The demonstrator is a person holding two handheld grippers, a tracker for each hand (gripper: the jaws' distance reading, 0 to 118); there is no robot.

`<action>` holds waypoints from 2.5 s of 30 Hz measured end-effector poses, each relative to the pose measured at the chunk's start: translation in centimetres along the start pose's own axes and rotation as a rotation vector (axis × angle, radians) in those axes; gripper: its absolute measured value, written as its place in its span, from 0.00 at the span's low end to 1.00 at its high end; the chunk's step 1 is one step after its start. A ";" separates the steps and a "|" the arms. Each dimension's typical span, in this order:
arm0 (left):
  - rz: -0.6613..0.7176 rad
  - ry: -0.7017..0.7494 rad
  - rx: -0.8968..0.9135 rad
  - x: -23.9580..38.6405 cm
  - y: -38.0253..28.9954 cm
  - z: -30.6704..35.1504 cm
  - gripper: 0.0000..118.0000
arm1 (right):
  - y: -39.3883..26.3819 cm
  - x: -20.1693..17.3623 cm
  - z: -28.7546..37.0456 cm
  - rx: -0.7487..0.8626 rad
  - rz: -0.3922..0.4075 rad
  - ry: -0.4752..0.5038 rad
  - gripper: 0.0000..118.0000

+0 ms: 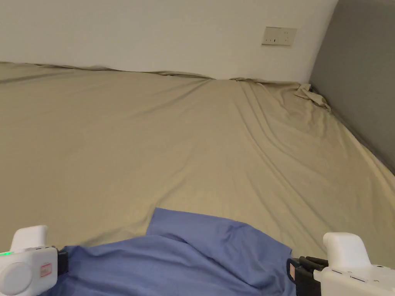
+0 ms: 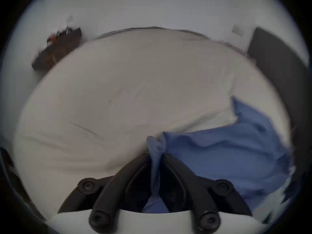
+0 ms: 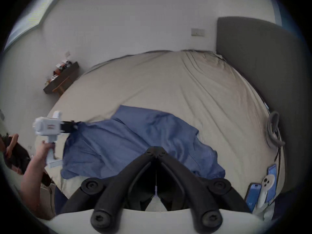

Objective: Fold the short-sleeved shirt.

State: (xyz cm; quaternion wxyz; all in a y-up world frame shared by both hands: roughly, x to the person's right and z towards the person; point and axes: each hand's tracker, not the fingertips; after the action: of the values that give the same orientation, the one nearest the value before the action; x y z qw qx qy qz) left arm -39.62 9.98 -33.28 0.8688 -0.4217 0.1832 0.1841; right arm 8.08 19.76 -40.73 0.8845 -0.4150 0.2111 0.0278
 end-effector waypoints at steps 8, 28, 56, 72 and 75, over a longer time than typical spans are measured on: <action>-0.017 -0.105 0.104 2.7 0.5 8.1 0.04 | -4.7 5.4 -8.5 -0.230 -0.331 -0.023 1.00; 0.140 -0.357 0.453 8.2 12.6 18.5 0.04 | 12.9 1.7 3.5 0.214 -0.031 0.071 0.11; 0.114 -0.183 0.387 8.4 24.8 12.9 0.04 | 31.6 5.4 -7.7 0.091 0.022 -0.126 0.11; 0.211 -0.234 0.006 -2.7 -3.5 9.0 0.04 | -2.1 9.9 -7.8 -0.194 -0.243 0.024 0.11; 0.206 -0.211 -0.031 -3.0 -5.8 9.8 0.04 | -4.0 10.6 -5.9 -0.203 -0.344 0.014 0.10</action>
State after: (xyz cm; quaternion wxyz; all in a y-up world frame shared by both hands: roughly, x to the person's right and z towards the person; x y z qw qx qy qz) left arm -37.84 14.04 -22.36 0.8529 -0.3925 0.1303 0.3186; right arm 16.57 11.42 -45.42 0.8283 -0.5324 0.1393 -0.1055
